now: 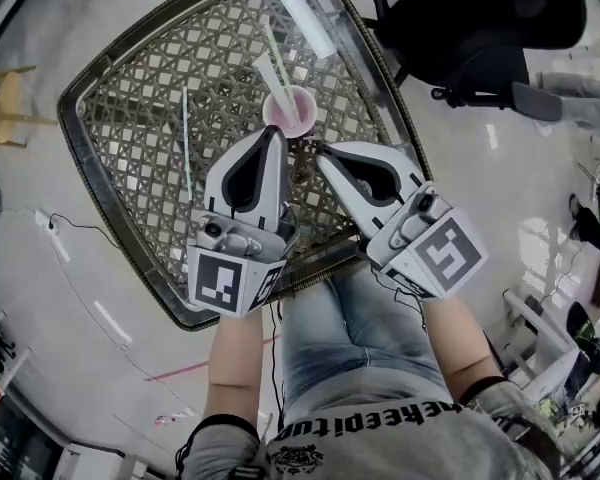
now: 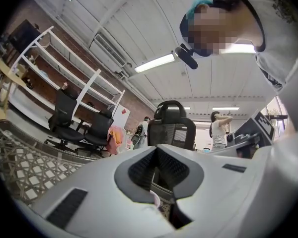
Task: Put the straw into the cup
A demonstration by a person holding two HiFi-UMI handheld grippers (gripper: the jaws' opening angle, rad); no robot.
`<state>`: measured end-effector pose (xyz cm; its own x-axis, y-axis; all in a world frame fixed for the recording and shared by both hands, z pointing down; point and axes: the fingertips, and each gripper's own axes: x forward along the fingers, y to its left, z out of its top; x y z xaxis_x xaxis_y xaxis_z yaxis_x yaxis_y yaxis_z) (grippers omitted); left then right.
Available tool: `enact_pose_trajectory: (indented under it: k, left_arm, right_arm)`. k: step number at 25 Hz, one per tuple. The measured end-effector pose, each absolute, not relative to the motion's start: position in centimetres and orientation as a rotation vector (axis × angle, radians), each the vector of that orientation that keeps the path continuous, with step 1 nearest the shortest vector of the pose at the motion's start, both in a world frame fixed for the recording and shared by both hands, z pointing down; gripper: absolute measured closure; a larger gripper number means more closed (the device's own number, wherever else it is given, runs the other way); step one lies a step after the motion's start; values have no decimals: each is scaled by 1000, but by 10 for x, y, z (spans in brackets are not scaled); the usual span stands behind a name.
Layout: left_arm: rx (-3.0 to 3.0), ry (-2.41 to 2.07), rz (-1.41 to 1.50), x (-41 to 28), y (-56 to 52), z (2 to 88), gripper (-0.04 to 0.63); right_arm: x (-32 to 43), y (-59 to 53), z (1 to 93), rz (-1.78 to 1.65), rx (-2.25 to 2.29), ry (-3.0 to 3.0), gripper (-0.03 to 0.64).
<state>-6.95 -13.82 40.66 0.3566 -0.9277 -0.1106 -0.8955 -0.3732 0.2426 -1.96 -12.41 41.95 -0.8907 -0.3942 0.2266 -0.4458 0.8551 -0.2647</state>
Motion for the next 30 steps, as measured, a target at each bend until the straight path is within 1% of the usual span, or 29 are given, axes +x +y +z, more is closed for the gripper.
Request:
enact_pose_trajectory:
  k: [15,22,30]
  left_arm:
    - [2485,-1715,-269,-57,-96,326,568]
    - [2513,-1720,-199,-48,-78,297,568]
    - [2507,-1744,-188,-41,-65,266,568]
  right_arm:
    - [-22,-96,333,359,597,-2973,604]
    - [-18,-83,305,318,575,-2984,604]
    - [-17,-73,272,244,539,-3029,604]
